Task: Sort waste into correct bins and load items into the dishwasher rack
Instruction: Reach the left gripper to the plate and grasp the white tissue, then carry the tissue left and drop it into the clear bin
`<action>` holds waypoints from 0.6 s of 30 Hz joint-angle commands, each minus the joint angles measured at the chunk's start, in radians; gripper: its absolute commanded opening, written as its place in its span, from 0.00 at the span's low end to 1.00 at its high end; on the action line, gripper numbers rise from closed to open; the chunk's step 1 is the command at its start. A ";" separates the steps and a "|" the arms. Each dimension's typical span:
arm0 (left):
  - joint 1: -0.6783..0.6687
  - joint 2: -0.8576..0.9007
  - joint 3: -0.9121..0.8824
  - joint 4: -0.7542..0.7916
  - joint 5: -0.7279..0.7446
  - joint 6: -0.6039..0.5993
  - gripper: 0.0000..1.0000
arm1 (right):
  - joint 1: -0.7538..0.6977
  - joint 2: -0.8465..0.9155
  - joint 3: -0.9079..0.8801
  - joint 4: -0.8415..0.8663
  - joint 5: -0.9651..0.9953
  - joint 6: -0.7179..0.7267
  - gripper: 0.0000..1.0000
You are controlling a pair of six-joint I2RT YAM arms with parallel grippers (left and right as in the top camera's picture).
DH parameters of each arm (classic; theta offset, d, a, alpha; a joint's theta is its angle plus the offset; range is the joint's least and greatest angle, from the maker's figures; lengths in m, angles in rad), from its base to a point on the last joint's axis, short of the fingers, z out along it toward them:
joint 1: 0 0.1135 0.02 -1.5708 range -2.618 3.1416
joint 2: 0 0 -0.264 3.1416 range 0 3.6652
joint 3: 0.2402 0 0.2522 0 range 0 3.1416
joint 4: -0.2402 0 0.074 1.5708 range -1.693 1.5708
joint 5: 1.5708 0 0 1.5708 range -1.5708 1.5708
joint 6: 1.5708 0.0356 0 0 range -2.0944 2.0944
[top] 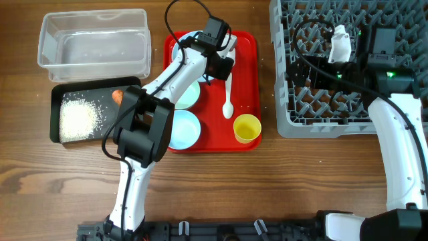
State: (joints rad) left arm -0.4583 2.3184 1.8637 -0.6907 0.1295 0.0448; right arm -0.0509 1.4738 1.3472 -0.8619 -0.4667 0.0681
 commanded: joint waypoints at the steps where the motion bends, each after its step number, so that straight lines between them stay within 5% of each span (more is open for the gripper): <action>1: -0.006 -0.043 0.013 0.003 0.016 0.003 0.18 | 0.006 0.013 0.019 -0.008 0.007 0.010 1.00; 5: -0.006 -0.058 0.013 0.003 0.016 -0.001 0.04 | 0.006 0.013 0.019 -0.011 0.007 0.011 1.00; 13: 0.019 -0.216 0.014 0.051 0.000 -0.001 0.04 | 0.006 0.013 0.019 -0.008 0.007 0.011 1.00; 18: 0.114 -0.303 0.014 0.070 -0.185 -0.026 0.04 | 0.006 0.013 0.019 0.001 0.007 0.011 1.00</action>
State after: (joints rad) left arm -0.4255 2.0842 1.8637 -0.6350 0.0948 0.0387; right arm -0.0509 1.4738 1.3472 -0.8707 -0.4667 0.0681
